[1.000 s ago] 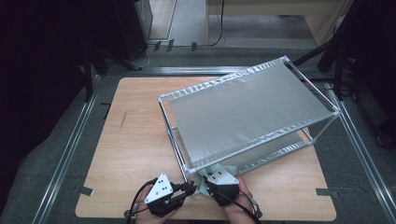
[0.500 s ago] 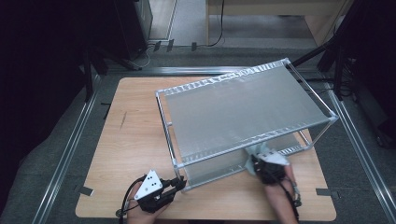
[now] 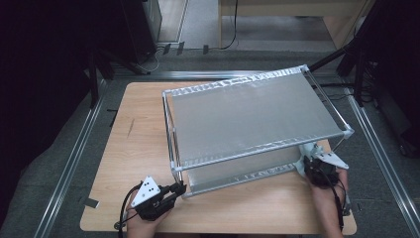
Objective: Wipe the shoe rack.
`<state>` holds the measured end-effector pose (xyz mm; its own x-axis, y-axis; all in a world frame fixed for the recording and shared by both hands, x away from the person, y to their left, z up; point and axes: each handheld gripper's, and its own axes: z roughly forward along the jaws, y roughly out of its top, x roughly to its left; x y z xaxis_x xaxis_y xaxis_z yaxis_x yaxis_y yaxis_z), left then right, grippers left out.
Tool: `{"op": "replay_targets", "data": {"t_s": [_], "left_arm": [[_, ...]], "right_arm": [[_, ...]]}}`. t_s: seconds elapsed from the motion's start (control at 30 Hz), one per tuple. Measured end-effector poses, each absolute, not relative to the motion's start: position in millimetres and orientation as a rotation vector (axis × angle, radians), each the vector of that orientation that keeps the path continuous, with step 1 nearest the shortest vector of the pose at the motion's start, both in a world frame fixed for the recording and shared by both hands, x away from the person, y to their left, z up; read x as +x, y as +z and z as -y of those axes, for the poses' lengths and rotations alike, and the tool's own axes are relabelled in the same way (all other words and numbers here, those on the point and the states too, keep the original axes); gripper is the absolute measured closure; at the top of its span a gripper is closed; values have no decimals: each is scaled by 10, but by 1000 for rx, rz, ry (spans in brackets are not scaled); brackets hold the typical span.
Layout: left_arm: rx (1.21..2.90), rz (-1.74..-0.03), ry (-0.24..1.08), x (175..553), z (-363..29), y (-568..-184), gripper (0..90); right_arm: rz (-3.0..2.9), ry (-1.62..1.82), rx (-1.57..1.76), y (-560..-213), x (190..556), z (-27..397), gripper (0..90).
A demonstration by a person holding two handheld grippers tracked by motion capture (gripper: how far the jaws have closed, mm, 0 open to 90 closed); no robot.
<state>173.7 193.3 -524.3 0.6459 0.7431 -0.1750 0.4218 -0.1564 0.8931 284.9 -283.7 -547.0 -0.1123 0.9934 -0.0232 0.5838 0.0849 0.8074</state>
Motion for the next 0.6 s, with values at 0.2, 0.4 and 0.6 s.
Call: {"op": "replay_targets", "data": {"t_s": [0.2,0.4,0.6], "left_arm": [[1802,-921,355,1714,-1869,-5232,781],[1841,-838,305,1651,-1626,-5230,784],[1861,-800,286,1602,-1475,-5224,785]], "right_arm": [[-1919,941,1442,-5482,2791,2312,811],[-2077,1012,1311,-5495,2608,1718,811],[-2241,1080,1130,-5502,2307,1108,809]]}}
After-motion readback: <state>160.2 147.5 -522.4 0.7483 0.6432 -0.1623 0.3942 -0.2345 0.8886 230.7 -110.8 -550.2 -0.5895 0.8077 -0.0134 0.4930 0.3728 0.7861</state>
